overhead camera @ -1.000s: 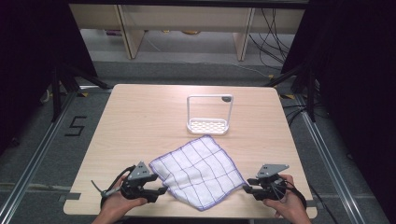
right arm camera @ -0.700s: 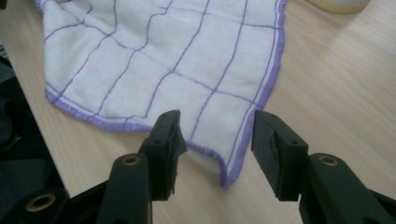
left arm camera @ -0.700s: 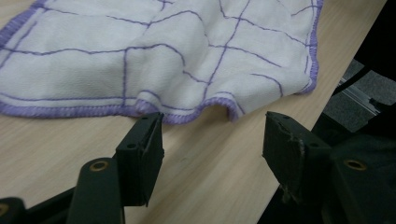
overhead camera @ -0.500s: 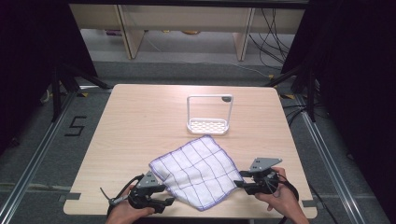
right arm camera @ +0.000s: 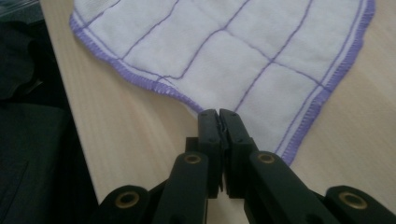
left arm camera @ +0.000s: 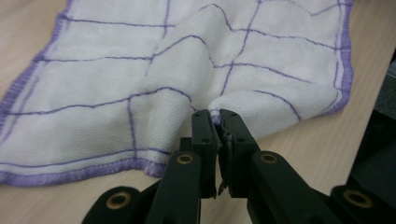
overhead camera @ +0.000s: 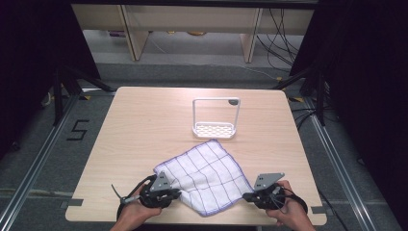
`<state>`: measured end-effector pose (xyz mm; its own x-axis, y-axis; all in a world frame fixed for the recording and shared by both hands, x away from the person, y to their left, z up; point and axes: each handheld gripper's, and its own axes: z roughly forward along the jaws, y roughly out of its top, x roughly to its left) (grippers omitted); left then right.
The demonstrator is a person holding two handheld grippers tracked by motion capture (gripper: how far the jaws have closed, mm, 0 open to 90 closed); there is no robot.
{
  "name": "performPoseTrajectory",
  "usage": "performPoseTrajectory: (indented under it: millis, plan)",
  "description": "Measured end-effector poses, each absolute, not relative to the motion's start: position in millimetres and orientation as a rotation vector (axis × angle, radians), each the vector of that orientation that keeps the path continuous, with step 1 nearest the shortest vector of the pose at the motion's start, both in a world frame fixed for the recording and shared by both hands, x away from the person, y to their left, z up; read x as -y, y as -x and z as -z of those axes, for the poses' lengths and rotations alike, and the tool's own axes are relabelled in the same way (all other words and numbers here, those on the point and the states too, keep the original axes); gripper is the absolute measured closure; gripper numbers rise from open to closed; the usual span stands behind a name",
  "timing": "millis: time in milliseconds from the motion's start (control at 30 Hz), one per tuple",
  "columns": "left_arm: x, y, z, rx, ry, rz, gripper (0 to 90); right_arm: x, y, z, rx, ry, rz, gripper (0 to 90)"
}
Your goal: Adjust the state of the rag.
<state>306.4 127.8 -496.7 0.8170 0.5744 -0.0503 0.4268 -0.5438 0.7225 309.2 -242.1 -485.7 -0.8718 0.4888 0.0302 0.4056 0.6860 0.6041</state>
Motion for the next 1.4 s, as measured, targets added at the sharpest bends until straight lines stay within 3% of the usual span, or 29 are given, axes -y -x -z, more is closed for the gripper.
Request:
performPoseTrajectory:
  millis: [367, 533, 600, 867, 900, 967, 1100, 1400]
  plan:
    - [-160, -340, 490, -0.837, -2.202, -0.316, 83.7, 194, -274, 481, -2.902, -0.473, -1.054, 88.3]
    - [-159, -327, 489, -0.792, -2.238, -0.281, 81.9, 192, -278, 480, -2.890, -0.536, -1.074, 73.1]
    - [-161, -319, 488, -0.769, -2.253, -0.273, 81.2, 201, -286, 473, -2.822, -0.621, -1.104, 61.7]
    - [-168, -317, 477, -0.802, -2.205, -0.244, 70.6, 212, -326, 458, -2.655, -0.783, -1.106, 51.4]
    - [-173, -324, 471, -0.835, -2.180, -0.268, 60.1, 217, -345, 456, -2.601, -0.857, -1.094, 50.1]
    - [-175, -328, 469, -0.849, -2.169, -0.280, 57.6, 218, -350, 456, -2.598, -0.873, -1.081, 49.7]
    - [-189, -372, 479, -0.991, -2.089, -0.290, 53.4, 217, -387, 458, -2.548, -0.965, -1.067, 48.8]
    - [-187, -414, 491, -1.068, -2.119, -0.341, 45.2, 210, -431, 473, -2.497, -1.058, -1.022, 49.2]
